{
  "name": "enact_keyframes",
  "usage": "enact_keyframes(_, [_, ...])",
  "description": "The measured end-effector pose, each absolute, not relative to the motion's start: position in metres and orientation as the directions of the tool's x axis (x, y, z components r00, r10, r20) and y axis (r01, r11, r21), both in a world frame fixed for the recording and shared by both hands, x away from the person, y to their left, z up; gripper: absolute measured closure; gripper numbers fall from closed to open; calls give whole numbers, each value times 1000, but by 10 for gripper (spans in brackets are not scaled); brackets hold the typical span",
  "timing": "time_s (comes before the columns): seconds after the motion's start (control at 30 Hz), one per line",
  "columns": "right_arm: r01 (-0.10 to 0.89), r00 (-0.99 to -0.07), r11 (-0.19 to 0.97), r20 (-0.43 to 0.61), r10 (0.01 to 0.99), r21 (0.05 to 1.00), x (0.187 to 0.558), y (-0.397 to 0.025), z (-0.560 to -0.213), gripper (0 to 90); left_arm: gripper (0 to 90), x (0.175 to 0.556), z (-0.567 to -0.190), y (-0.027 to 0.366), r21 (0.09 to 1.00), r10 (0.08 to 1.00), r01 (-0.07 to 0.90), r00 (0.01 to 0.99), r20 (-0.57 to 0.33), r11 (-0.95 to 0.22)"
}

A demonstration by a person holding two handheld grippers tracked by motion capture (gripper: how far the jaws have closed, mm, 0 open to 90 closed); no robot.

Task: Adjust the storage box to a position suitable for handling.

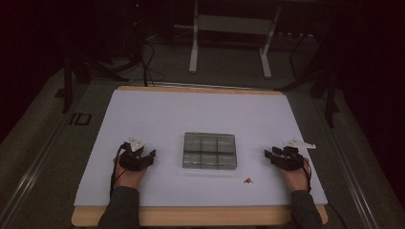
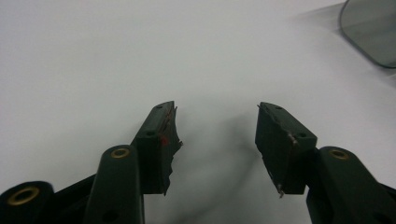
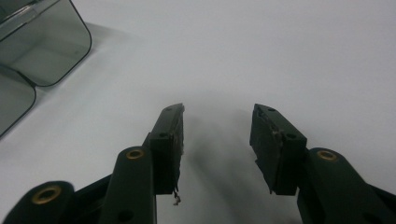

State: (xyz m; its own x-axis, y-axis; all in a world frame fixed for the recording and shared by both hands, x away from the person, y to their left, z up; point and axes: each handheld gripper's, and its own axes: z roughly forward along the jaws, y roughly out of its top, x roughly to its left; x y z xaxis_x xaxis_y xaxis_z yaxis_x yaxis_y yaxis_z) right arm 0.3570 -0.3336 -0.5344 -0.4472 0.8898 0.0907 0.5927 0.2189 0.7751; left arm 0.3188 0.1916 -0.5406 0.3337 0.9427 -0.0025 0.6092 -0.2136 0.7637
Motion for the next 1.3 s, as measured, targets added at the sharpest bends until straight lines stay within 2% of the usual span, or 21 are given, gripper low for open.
enact_keyframes(0.2, [599, -442, 207, 103, 891, 774, 358, -335, -535, 529, 521, 318, -538, 191, 769, 932, 605, 360, -34, -206])
enact_keyframes(0.23, [596, -440, 206, 101, 892, 776, 358, -335, -534, 529, 524, 317, -535, 190, 771, 914, 596, 402, -43, -226])
enact_keyframes(0.43, [594, -438, 215, 88, 895, 776, 358, -333, -534, 511, 565, 315, -526, 186, 792, 887, 571, 454, -86, -215])
enact_keyframes(0.57, [585, -449, 223, 82, 890, 779, 358, -333, -533, 532, 666, 317, -525, 180, 799, 854, 563, 505, -129, -212])
enact_keyframes(0.87, [584, -450, 220, 86, 889, 782, 358, -333, -533, 540, 772, 322, -522, 152, 808, 806, 526, 581, -114, -265])
enact_keyframes(1.07, [586, -455, 230, 81, 887, 777, 358, -332, -534, 526, 882, 321, -527, 136, 800, 771, 514, 628, -105, -310])
enact_keyframes(1.3, [588, -453, 228, 82, 888, 776, 358, -332, -534, 513, 895, 322, -532, 124, 794, 746, 503, 659, -95, -343])
